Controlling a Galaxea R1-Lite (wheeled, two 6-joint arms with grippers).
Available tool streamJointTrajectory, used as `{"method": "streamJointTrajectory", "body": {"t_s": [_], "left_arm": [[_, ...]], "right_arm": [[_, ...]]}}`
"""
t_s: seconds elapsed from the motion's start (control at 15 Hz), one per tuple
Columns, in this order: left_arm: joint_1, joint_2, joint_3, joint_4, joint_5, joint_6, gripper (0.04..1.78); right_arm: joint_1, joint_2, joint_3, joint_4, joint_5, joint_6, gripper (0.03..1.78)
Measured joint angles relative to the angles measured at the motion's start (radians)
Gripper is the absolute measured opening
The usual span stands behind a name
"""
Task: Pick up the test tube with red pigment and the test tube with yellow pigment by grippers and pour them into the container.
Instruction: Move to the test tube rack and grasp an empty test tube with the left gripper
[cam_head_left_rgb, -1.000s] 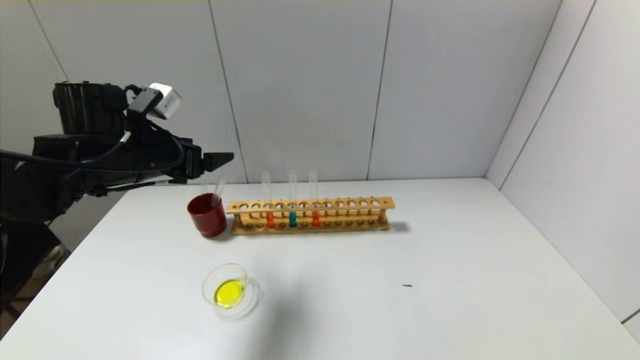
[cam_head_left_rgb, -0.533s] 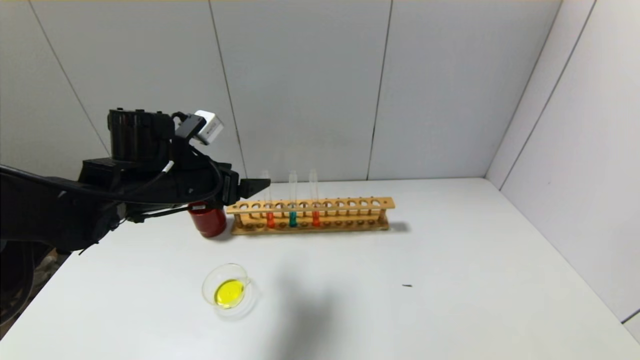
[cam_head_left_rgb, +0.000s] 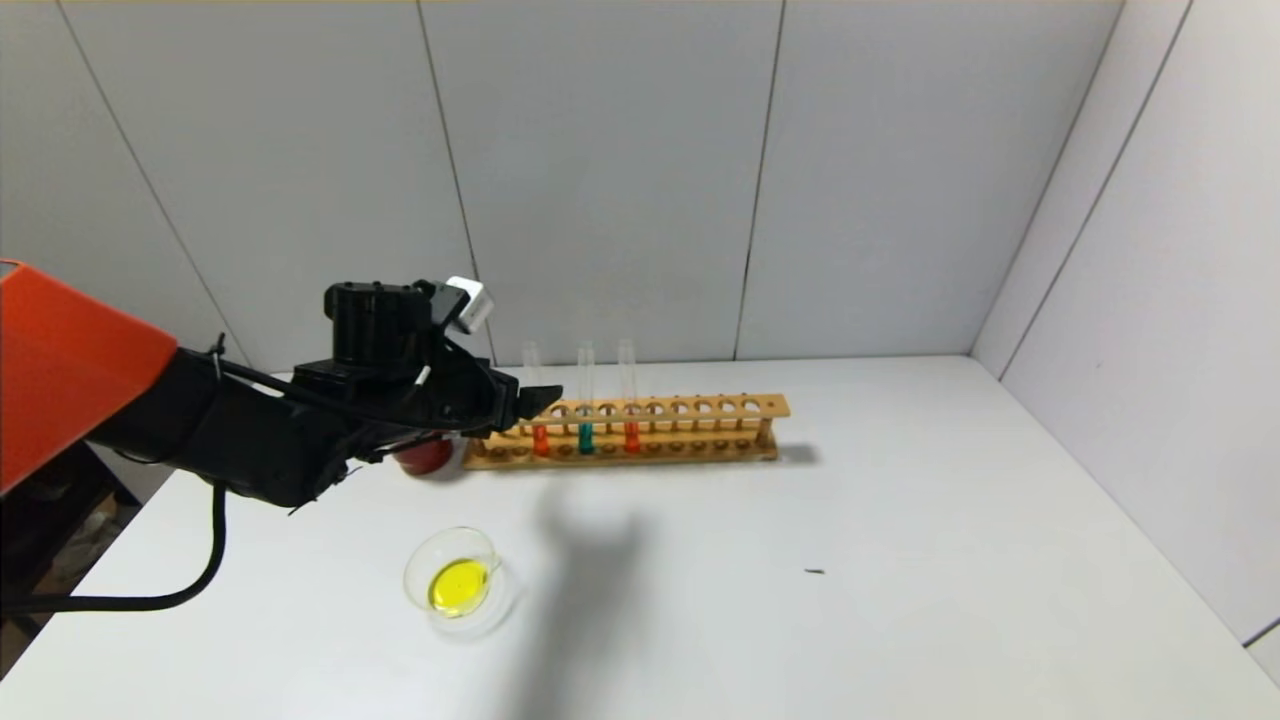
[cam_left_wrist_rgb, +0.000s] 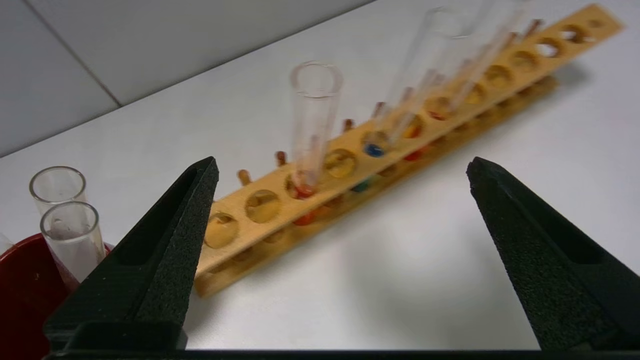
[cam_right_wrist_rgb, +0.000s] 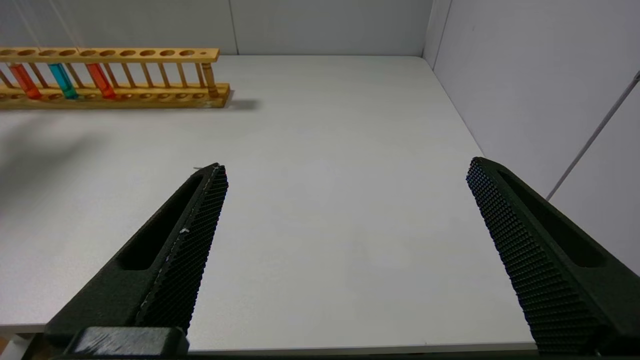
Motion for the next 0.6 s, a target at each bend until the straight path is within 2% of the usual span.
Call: {"method": "streamJointTrajectory", "body": {"t_s": [0.13, 0.6], "left_arm": [[0.000, 0.074, -0.041, -0.033, 0.056, -0.003, 1.75], [0.001, 0.219, -0.157, -0.029, 0.103, -0.006, 1.75]], "right_arm": [[0.000, 0.000, 0.000, 0.000, 0.000, 0.000, 1.75], [0.000, 0.000, 0.000, 0.000, 0.000, 0.000, 1.75]]}}
